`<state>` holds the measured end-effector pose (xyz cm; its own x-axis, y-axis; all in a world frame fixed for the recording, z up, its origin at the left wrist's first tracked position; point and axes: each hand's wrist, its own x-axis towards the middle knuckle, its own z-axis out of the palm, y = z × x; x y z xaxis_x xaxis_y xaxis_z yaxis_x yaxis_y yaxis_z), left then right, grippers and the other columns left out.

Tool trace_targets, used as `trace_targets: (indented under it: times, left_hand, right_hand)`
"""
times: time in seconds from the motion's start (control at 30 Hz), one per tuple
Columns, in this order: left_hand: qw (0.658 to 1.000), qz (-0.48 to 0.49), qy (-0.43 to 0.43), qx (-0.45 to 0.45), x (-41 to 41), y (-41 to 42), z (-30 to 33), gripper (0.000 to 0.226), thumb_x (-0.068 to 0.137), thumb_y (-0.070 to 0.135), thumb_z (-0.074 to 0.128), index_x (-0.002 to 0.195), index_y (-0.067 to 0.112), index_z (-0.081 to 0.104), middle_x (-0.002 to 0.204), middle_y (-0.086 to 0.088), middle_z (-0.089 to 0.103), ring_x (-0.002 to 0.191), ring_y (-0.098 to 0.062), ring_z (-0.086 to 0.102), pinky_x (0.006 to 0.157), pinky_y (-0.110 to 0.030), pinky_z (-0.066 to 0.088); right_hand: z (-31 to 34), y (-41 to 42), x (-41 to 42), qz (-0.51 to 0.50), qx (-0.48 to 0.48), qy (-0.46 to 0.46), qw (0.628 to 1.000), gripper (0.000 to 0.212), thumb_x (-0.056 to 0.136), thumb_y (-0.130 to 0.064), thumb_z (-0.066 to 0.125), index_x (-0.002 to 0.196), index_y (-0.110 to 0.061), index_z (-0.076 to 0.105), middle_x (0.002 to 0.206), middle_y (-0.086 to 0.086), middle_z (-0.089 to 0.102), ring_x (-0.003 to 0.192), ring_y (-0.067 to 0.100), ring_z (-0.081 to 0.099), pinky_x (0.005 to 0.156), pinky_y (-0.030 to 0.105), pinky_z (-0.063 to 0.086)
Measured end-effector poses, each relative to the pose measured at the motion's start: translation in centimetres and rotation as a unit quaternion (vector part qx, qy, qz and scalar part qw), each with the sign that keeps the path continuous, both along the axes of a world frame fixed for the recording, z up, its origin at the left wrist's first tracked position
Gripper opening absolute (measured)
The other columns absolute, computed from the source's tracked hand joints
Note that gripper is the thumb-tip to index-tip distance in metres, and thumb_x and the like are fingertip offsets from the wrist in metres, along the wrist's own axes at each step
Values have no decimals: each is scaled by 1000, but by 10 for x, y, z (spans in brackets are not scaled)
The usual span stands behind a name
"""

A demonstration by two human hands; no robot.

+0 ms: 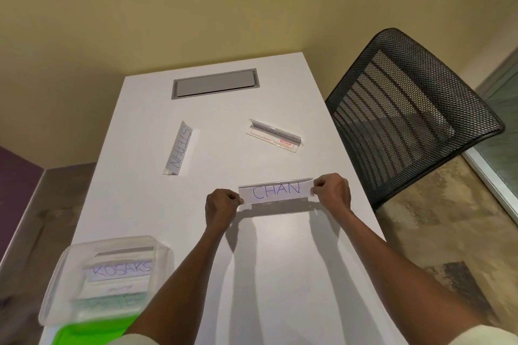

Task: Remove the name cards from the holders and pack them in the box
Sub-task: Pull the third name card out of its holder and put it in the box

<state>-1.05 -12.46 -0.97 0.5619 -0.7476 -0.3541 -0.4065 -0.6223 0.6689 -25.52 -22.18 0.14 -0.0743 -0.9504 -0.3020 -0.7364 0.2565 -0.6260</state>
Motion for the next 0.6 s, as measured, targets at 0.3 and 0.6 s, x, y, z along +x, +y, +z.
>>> trace_targets:
  times: [0.3, 0.6]
  left_hand:
    - [1000, 22, -23, 1, -6, -9, -29, 11, 78, 20, 67, 72, 15, 75, 71, 6, 70, 69, -14, 65, 58, -21, 46]
    - [999, 27, -32, 21, -13, -16, -53, 13, 78, 17, 63, 70, 14, 74, 67, 7, 68, 67, -15, 64, 58, -23, 46]
  right_hand:
    - [-35, -6, -3, 2, -2, -4, 1000, 9, 76, -11, 69, 68, -13, 73, 69, 1, 69, 67, 21, 61, 48, 21, 36]
    - [-58, -9, -8, 5, 15, 4, 1000, 12, 73, -13, 70, 62, -13, 68, 63, -1, 66, 64, 22, 60, 51, 24, 36]
